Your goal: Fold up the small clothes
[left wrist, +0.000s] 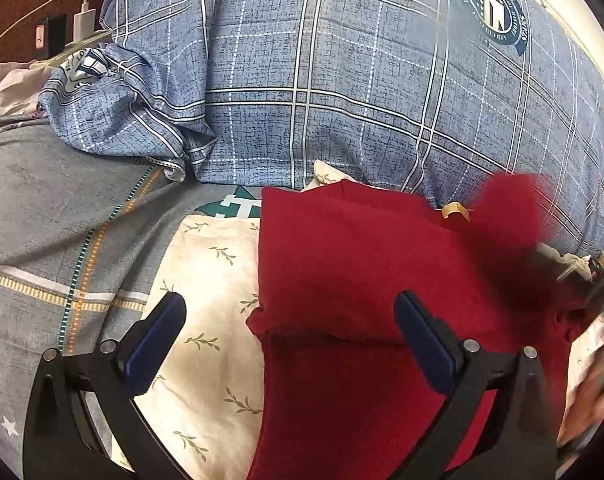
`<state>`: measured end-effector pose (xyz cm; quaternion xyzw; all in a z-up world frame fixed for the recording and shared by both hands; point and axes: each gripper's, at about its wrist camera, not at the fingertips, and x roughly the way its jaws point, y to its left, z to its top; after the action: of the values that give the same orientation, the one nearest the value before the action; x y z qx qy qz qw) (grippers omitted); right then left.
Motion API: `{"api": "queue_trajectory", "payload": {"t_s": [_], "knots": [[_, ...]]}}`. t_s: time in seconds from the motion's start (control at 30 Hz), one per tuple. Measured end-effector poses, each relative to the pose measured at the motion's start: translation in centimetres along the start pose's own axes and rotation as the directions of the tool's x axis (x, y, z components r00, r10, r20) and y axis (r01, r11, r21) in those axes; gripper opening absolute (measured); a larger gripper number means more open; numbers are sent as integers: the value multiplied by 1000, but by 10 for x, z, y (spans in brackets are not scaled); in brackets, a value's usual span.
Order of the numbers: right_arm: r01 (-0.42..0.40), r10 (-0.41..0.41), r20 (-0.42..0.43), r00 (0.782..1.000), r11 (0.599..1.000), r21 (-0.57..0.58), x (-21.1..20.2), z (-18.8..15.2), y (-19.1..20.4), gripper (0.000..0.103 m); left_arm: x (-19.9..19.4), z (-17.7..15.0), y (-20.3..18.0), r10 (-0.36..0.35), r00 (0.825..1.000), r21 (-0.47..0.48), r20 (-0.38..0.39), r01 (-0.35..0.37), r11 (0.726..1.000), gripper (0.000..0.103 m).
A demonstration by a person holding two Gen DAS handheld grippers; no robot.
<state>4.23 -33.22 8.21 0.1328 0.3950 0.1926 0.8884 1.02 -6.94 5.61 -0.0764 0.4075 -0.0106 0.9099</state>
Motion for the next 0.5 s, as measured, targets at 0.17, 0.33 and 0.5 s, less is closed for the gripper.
{"api": "queue_trajectory", "payload": {"t_s": [0.17,0.33,0.5], "knots": [[-20,16,-182,983,1000,-21,25,-30,8,43,2,1,0,-28,1000,-5,-9,28,1000,103],[69,-74,-46,996,992,-105,-47,-29,2,65,5,-1,-14,-102,994,19,-23,103,995,103],[170,-168,140,976,986,5,-95,-16,-36,76,10,1,-36,-139,990,32,-40,140,990,103]]}}
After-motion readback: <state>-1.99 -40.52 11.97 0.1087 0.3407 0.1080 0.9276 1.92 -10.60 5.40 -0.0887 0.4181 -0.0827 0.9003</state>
